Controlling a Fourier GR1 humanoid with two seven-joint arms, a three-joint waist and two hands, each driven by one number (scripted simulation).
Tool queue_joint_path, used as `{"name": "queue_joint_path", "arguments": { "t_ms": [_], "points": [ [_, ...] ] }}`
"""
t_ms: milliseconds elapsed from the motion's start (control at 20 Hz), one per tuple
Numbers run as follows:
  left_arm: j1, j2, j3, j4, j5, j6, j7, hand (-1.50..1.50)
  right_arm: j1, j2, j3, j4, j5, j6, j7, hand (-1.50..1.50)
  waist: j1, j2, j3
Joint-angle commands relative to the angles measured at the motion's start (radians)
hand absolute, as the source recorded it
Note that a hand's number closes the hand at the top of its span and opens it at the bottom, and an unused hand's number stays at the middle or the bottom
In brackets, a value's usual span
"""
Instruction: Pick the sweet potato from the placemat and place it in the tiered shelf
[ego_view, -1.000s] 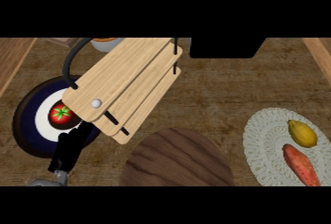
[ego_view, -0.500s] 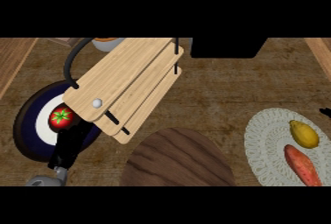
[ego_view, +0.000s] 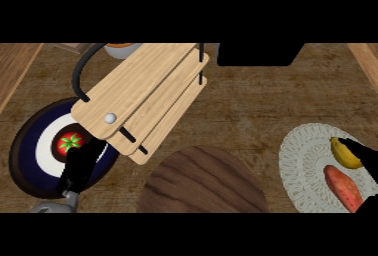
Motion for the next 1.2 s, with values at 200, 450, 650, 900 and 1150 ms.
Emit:
{"name": "queue_joint_path", "arguments": {
  "t_ms": [200, 450, 650, 900, 1150],
  "points": [
    [-0.025, -0.021, 0.048, -0.008, -0.011, -0.038, 0.056, 0.00, 0.050, 0.078, -0.003, -0.092, 0.144, 0.038, 0.087, -1.50, -0.005, -0.001, 0.000],
    [0.020, -0.045, 0.048, -0.026, -0.062, -0.035, 0.025, 0.00, 0.027, 0.133, 0.004, 0.068, 0.276, 0.018, -0.020, -1.50, 0.001, 0.000, 0.000],
    [-0.026, -0.090, 0.067, 0.084, -0.094, -0.047, -0.033, 0.00, 0.059, 0.147, -0.049, 0.092, 0.326, 0.022, -0.085, -1.50, -0.004, 0.000, 0.000],
    [0.005, -0.099, 0.077, 0.031, -0.132, -0.053, -0.021, 0.00, 0.035, 0.165, -0.095, 0.124, 0.367, 0.081, -0.134, -1.50, -0.002, 0.000, 0.000],
    [0.063, -0.082, 0.087, -0.109, -0.111, -0.101, 0.064, 0.00, 0.013, 0.226, -0.094, 0.183, 0.439, 0.046, -0.168, -1.50, 0.003, 0.000, 0.001]
  ]
}}
